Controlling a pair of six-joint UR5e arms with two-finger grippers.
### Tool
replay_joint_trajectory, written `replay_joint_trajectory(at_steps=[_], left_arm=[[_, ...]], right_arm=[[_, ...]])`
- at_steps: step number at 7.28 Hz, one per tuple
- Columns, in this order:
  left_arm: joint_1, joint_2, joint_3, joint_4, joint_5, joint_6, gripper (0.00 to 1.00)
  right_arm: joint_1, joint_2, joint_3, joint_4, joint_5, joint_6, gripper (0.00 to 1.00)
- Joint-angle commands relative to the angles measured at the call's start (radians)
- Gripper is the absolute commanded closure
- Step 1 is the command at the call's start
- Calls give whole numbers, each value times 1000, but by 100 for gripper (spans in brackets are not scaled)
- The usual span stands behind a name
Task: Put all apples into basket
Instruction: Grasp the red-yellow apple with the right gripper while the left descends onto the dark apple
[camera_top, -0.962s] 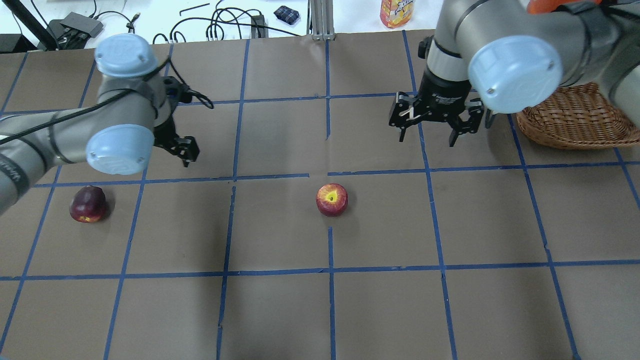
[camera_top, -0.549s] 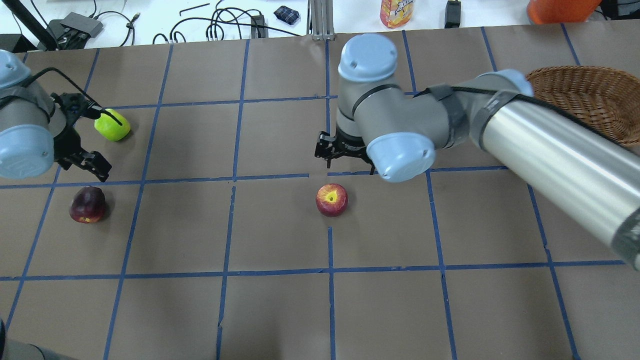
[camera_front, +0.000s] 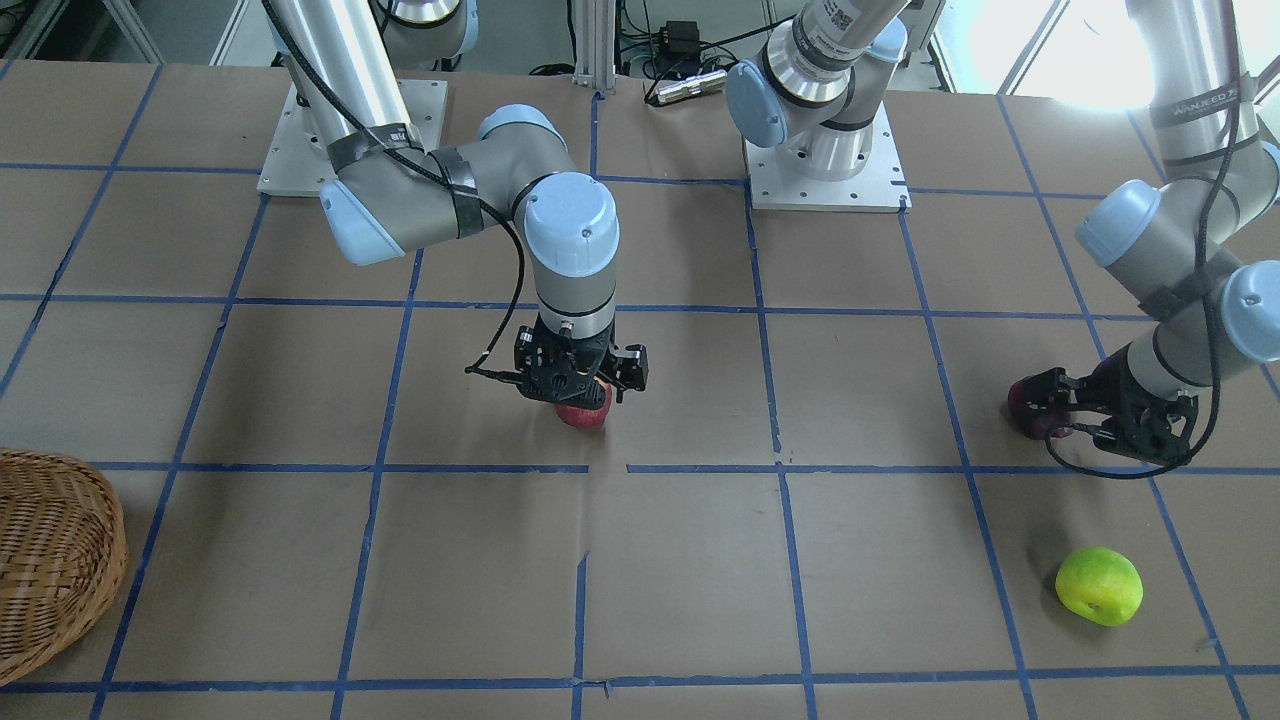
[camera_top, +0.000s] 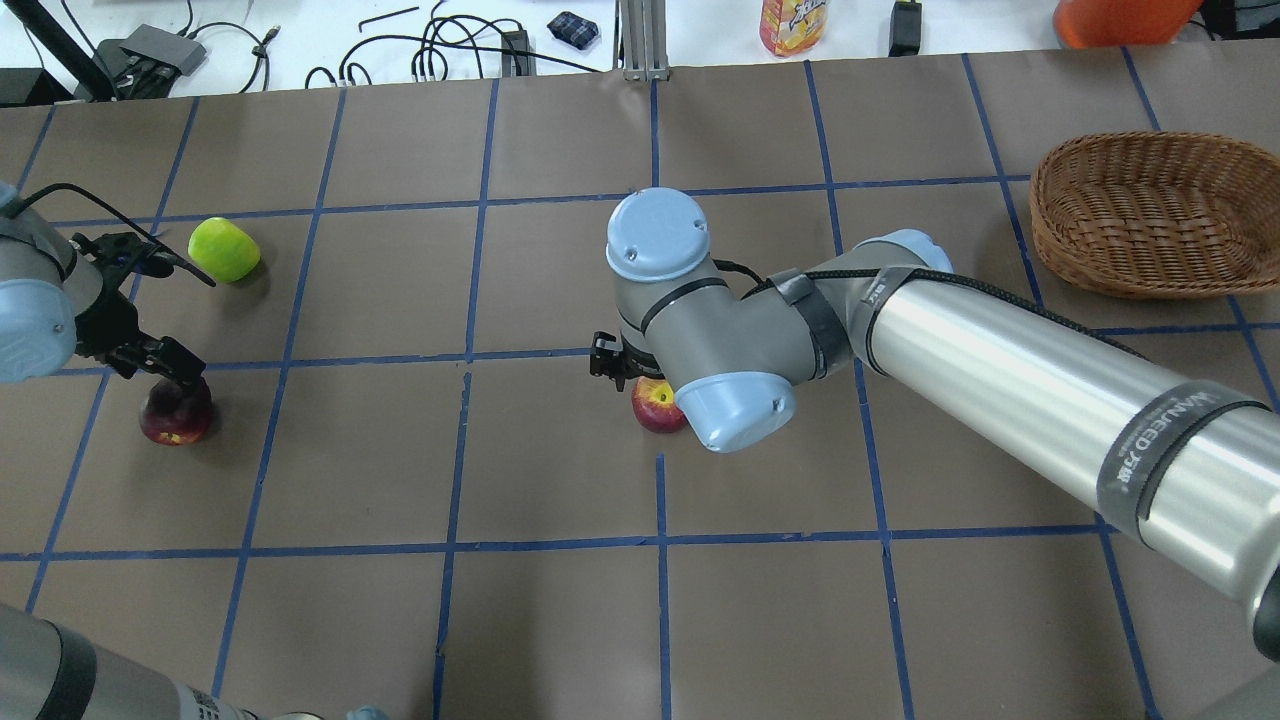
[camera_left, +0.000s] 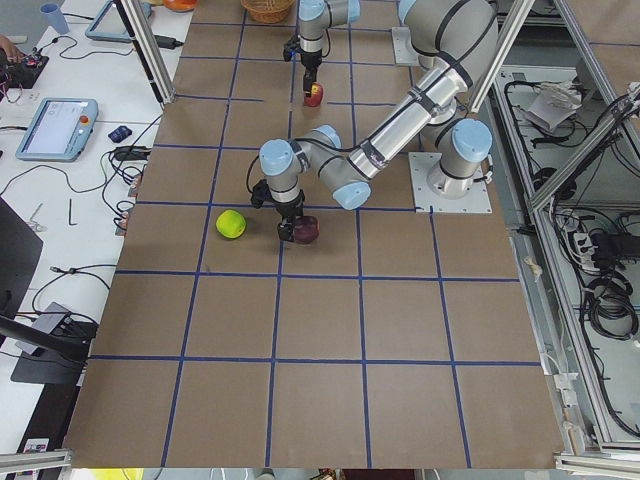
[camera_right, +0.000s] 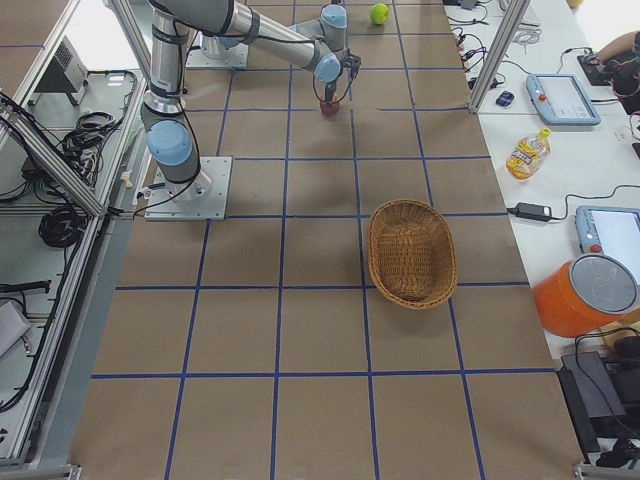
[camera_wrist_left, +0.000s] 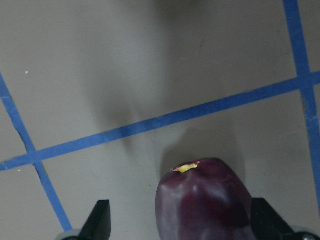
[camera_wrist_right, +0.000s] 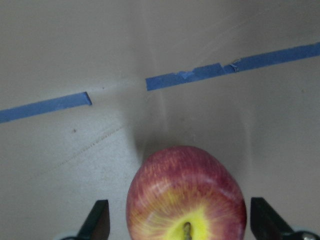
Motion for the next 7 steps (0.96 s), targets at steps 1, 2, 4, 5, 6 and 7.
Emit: replay_joint_trajectory(at_steps=[1, 2, 4, 5, 6, 7], left_arm=[[3, -8, 10, -6, -37, -6, 0], [1, -9, 2, -7, -37, -36, 0], [-8, 3, 16, -13, -35, -67, 0], [-11, 8, 17, -30, -37, -85, 0], [-2, -3, 5, -36, -57, -87, 0], [-1, -6, -1, -38, -57, -85, 0]], right_arm=[[3, 32, 57, -120, -2, -5, 0], [3, 41, 57, -130, -3, -5, 0], [1, 37, 51, -139, -5, -67, 45], [-5, 29, 53, -138, -5, -89, 55], [-34, 6, 30, -113, -5, -136, 61], [-96, -36, 1, -24, -5, -238, 67]])
